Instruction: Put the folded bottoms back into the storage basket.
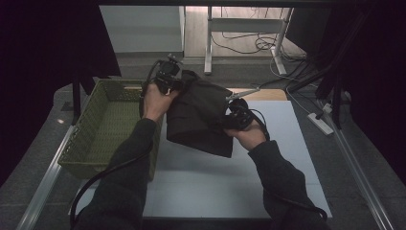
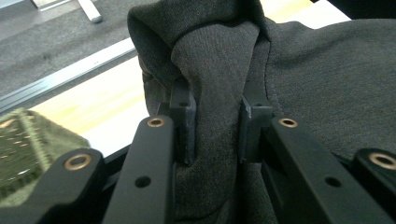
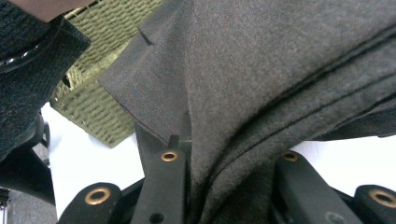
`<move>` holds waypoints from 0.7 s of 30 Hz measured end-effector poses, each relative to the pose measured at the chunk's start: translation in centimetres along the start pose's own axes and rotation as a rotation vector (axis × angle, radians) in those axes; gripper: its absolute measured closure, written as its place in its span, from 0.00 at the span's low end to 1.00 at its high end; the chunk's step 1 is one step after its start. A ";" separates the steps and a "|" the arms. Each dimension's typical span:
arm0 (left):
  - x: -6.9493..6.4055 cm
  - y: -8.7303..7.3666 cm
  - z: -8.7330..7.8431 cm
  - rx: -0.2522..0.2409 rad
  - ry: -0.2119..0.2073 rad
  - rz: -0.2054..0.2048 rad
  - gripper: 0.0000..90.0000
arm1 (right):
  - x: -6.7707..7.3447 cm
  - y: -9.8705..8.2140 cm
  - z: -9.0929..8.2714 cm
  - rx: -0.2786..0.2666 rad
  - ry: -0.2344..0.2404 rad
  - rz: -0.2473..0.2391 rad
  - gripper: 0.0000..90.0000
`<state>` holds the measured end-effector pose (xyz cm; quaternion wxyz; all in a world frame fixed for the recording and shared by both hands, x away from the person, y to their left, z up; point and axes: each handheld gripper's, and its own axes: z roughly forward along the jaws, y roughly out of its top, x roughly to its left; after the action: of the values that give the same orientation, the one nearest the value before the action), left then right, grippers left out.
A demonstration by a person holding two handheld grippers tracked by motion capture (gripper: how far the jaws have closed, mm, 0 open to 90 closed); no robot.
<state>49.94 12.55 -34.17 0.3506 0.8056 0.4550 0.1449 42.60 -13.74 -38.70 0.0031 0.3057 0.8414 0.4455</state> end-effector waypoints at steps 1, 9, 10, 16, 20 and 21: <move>0.2 0.0 -0.3 -0.003 0.003 -0.002 0.80 | 0.2 0.3 0.1 -0.002 0.001 -0.004 0.83; 2.0 0.0 -2.4 -0.011 0.030 -0.009 0.80 | 1.3 2.3 1.2 -0.013 0.016 -0.033 0.83; 2.3 0.0 -2.7 -0.013 0.035 -0.012 0.80 | 1.5 2.6 1.4 -0.016 0.019 -0.034 0.83; 4.2 -0.5 -4.5 -0.012 0.071 -0.028 0.80 | 2.7 4.4 3.1 -0.024 0.040 -0.048 0.83; 5.1 -0.9 -5.2 -0.013 0.081 -0.040 0.80 | 3.3 5.1 3.9 -0.024 0.047 -0.059 0.83; 5.4 -1.0 -5.5 -0.013 0.086 -0.043 0.80 | 3.5 5.4 4.2 -0.025 0.050 -0.062 0.83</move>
<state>49.23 19.73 -31.42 0.3389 0.7865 0.4860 0.1745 43.65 -6.58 -36.26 -0.0006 0.2683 0.8447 0.4632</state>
